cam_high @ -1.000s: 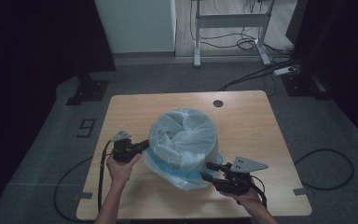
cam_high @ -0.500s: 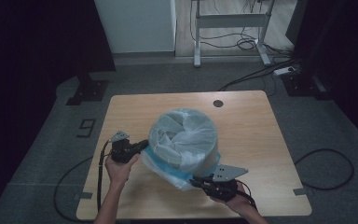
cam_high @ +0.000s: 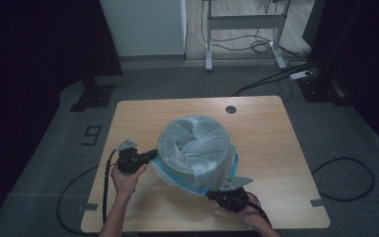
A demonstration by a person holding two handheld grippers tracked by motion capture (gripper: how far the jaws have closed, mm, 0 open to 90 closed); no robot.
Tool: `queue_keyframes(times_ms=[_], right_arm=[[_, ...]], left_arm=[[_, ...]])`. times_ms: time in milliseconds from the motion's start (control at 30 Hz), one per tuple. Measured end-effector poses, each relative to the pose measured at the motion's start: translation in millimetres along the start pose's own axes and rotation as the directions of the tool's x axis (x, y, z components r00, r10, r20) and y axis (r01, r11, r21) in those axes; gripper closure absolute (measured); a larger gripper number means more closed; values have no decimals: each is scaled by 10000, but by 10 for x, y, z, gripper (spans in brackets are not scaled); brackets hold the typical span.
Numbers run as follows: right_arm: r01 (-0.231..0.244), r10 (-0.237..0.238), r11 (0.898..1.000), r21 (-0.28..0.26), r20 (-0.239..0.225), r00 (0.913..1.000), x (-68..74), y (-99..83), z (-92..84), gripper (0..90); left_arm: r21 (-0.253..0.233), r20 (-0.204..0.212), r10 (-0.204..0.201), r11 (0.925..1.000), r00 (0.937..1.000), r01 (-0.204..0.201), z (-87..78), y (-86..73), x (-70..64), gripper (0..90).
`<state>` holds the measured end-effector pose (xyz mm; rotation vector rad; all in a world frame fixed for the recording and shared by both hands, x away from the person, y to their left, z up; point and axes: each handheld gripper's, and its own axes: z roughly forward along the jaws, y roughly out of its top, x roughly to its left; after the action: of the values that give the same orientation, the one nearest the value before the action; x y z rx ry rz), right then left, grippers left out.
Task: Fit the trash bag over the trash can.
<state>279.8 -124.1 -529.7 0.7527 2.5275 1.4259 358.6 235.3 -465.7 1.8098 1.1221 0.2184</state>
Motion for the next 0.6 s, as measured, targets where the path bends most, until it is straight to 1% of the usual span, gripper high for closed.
queue_keyframes(times_ms=[200,267,300,333,367,400,433,500,600], right_arm=[[-202,202,9998,-35,101,9997,-51,-47,-17,887],[-232,234,9996,-160,84,9997,-53,-59,-35,883],[-250,252,9992,-305,61,9997,-52,-61,-51,858],[-305,310,9983,-503,81,9995,-45,-58,-76,799],[-400,408,9962,-775,90,9991,-38,-52,-108,732],[-519,524,9930,-1060,22,9986,-32,-41,-145,683],[-574,572,9889,-1367,-58,9983,-22,-31,-186,641],[-605,605,9791,-1943,-57,9981,-3,-7,-274,537],[-762,781,9598,-2702,-36,9969,13,20,-397,443]], left_arm=[[85,82,51,10000,10000,-52,11,-18,-3,872],[50,147,81,10000,9999,-82,-6,-16,-5,863],[2,269,140,9999,9995,-141,-18,-12,-3,849],[-77,294,265,9996,9992,-263,-35,-8,-5,812],[-203,158,403,9990,9991,-400,-58,-4,-13,752],[-364,6,502,9981,9987,-502,-87,0,-21,679],[-551,-45,576,9968,9983,-577,-118,3,-26,608],[-803,-223,716,9941,9972,-732,-182,10,-32,494],[-1088,-373,1056,9881,9937,-1091,-265,7,-26,380]])
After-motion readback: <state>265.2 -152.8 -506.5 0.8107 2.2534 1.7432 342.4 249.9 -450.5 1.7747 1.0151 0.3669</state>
